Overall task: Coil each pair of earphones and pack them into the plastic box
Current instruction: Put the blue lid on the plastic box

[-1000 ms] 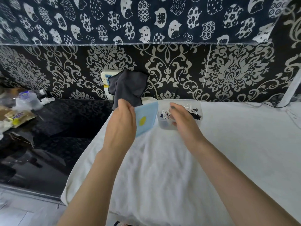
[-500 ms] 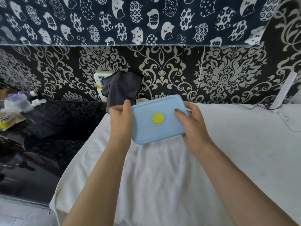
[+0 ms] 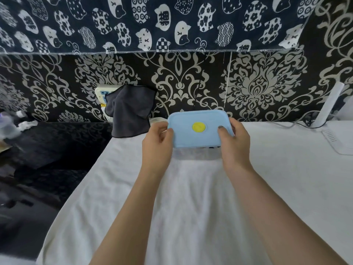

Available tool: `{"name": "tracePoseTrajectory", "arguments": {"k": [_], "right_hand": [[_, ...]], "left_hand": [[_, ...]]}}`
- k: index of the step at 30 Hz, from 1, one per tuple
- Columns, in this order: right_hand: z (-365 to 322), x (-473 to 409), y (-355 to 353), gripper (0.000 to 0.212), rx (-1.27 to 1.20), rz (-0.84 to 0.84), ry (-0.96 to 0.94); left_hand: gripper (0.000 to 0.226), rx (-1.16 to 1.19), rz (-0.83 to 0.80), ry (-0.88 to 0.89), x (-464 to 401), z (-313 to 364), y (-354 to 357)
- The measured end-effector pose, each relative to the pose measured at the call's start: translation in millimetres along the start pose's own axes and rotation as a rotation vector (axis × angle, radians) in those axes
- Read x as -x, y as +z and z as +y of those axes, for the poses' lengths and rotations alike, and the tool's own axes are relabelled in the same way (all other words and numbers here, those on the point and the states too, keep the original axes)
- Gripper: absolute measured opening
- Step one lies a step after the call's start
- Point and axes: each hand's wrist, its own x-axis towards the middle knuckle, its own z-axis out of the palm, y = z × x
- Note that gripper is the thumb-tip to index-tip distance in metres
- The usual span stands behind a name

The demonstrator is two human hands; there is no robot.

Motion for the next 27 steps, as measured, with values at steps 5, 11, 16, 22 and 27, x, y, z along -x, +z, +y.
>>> {"name": "tracePoseTrajectory", "arguments": {"k": [5, 11, 16, 22, 27], "right_hand": [[9, -10, 6, 0.036, 0.336, -0.116, -0.16], [26, -18, 7, 0.036, 0.387, -0.176, -0.023], [35, -18, 10, 0.044, 0.425, -0.211, 0.017], [38, -20, 6, 0.034, 0.457, -0.206, 0.036], [45, -20, 5, 0.048, 0.538, -0.249, 0.034]], "left_hand": [[0.044, -0.245, -0.129, 0.012, -10, -11, 7], [0.042, -0.332, -0.178, -0.008, -11, -19, 14], [0.044, -0.405, -0.149, 0.025, -9, -24, 20], [0.039, -0.452, -0.167, 0.059, -13, -29, 21], [0.05, -0.473, -0.177, 0.046, -8, -29, 21]]}}
